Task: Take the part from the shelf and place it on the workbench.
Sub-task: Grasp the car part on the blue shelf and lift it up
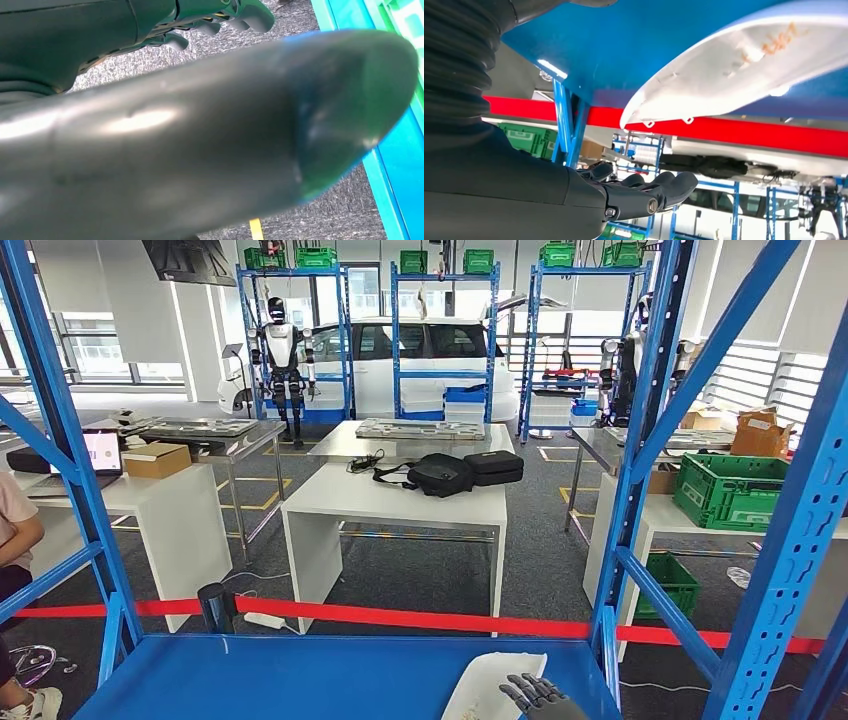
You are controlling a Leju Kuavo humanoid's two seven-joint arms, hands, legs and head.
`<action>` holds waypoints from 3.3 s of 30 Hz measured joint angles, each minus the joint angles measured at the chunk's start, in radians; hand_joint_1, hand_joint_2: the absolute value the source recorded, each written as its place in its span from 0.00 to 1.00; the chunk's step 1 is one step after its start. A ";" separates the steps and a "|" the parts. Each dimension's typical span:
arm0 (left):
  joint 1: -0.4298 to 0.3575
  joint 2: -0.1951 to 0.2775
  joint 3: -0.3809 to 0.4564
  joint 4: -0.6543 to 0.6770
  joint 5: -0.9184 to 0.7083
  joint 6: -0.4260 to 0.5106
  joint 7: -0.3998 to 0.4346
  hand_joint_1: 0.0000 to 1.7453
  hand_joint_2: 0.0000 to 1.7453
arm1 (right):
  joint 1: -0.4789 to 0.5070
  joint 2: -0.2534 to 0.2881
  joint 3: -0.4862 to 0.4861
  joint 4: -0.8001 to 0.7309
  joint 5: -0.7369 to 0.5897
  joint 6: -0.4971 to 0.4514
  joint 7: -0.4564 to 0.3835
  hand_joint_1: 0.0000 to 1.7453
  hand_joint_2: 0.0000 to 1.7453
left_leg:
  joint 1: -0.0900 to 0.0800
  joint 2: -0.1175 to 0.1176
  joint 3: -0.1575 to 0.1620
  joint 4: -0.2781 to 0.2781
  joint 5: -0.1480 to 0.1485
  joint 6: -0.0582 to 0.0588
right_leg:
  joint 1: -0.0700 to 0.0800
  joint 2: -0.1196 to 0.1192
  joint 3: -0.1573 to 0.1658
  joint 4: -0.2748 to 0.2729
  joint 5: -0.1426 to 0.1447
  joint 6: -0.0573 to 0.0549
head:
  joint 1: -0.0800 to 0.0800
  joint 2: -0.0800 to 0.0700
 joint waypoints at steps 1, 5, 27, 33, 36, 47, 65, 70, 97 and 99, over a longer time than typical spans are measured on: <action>0.000 0.000 0.000 0.000 0.000 0.000 0.002 0.00 0.00 | -0.004 0.002 0.004 0.008 0.006 0.007 0.004 0.00 1.00 | 0.000 0.000 0.000 0.000 0.000 0.000 | 0.000 0.000 0.000 0.000 0.000 0.000 | 0.000 0.000; 0.000 0.000 0.000 0.000 -0.003 0.000 0.007 0.00 0.00 | -0.019 0.010 0.021 0.033 0.031 0.023 0.027 0.00 1.00 | 0.000 0.000 0.000 0.000 0.000 0.000 | 0.000 0.000 0.000 0.000 0.000 0.000 | 0.000 0.000; -0.001 -0.003 0.000 0.000 -0.020 0.000 0.008 0.00 0.00 | -0.022 0.059 0.054 0.075 0.030 -0.029 -0.036 0.00 1.00 | 0.000 0.000 0.001 0.000 0.000 0.000 | 0.000 0.000 0.000 0.000 0.000 0.000 | 0.000 0.000; 0.000 -0.005 0.000 0.000 -0.019 0.000 0.008 0.00 0.00 | -0.022 0.080 0.061 0.082 0.037 -0.012 -0.039 0.00 1.00 | 0.000 0.000 0.007 0.000 0.001 0.000 | 0.000 0.000 0.000 0.000 0.000 0.000 | 0.000 0.000; 0.000 -0.006 0.000 0.000 -0.020 0.000 0.007 0.00 0.00 | -0.022 0.084 0.064 0.088 0.039 0.011 -0.039 0.00 1.00 | 0.000 -0.001 0.007 0.000 0.001 0.000 | 0.000 0.000 0.000 0.000 0.000 0.000 | 0.000 0.000; 0.000 -0.006 0.001 0.000 -0.020 0.000 0.007 0.00 0.00 | -0.017 0.084 0.072 0.107 0.021 0.061 -0.052 0.00 1.00 | 0.000 -0.001 0.006 0.000 0.001 0.000 | 0.000 0.000 -0.001 0.000 0.000 0.000 | 0.000 0.000; 0.000 -0.009 0.002 0.000 -0.036 0.042 -0.021 0.00 0.00 | -0.016 0.083 0.073 0.114 -0.002 0.114 -0.017 0.08 1.00 | 0.000 0.000 0.007 0.000 0.001 0.000 | 0.000 0.001 -0.001 0.000 0.000 0.000 | 0.000 0.000; 0.000 -0.010 0.002 0.000 -0.037 0.051 -0.030 0.00 0.00 | -0.015 0.079 0.073 0.117 -0.005 0.118 -0.016 0.97 1.00 | 0.000 0.000 0.007 0.000 0.001 0.000 | 0.000 0.001 -0.001 0.000 0.000 0.000 | 0.000 0.000; 0.000 -0.010 0.005 0.000 -0.038 0.067 -0.138 0.00 1.00 | -0.015 0.061 0.073 0.123 -0.023 0.106 -0.024 1.00 1.00 | 0.000 0.000 0.008 0.000 0.001 0.000 | 0.000 0.001 0.000 0.000 0.001 0.000 | 0.000 0.000; 0.000 -0.011 0.008 0.000 -0.038 0.069 -0.138 0.00 1.00 | -0.014 0.061 0.073 0.123 -0.025 0.101 -0.025 1.00 1.00 | 0.000 0.000 0.008 0.000 0.001 0.000 | 0.000 0.001 0.000 0.000 0.001 0.000 | 0.000 0.000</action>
